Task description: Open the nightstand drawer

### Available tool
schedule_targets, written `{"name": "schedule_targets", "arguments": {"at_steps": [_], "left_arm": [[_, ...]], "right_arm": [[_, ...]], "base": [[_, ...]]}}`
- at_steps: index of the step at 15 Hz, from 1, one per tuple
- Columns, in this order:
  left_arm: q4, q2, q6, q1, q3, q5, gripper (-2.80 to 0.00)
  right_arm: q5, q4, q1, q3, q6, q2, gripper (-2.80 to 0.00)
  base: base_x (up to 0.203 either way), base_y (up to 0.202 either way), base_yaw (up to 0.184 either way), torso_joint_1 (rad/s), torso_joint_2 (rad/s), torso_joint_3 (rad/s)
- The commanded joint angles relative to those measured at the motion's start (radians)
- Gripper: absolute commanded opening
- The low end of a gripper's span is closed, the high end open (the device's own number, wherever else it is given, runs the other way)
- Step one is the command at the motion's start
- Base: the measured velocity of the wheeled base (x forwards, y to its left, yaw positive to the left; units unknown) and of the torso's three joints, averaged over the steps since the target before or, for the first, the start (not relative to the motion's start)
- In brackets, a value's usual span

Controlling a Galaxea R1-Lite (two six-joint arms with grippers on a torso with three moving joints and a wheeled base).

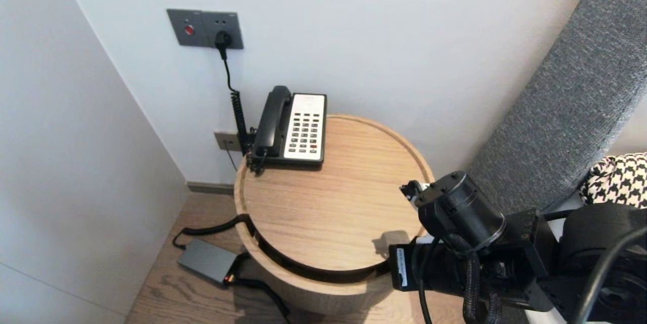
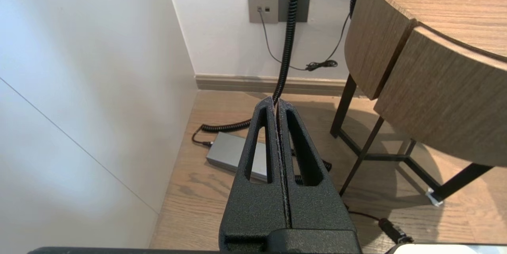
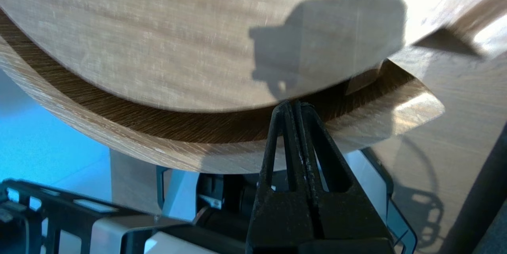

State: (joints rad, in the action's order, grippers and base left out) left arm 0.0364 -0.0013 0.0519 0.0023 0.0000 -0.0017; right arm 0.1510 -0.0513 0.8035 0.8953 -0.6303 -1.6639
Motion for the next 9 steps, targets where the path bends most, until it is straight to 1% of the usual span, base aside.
{"name": "schedule_targets", "arguments": {"at_steps": [1, 6, 9], "left_arm": [[0.000, 0.000, 0.000, 0.001, 0.012, 0.000, -2.80], [0.000, 0.000, 0.000, 0.001, 0.012, 0.000, -2.80], [0.000, 0.000, 0.000, 0.001, 0.012, 0.000, -2.80]], "right_arm": [[0.001, -0.002, 0.026, -0.011, -0.013, 0.010, -2.80], [0.001, -0.001, 0.058, -0.070, -0.013, 0.042, -2.80], [-0.001, 0.000, 0.094, -0.109, -0.014, 0.047, -2.80]], "base": [[0.000, 0.000, 0.000, 0.000, 0.00, 0.000], [0.000, 0.000, 0.000, 0.000, 0.00, 0.000], [0.000, 0.000, 0.000, 0.000, 0.00, 0.000]]}}
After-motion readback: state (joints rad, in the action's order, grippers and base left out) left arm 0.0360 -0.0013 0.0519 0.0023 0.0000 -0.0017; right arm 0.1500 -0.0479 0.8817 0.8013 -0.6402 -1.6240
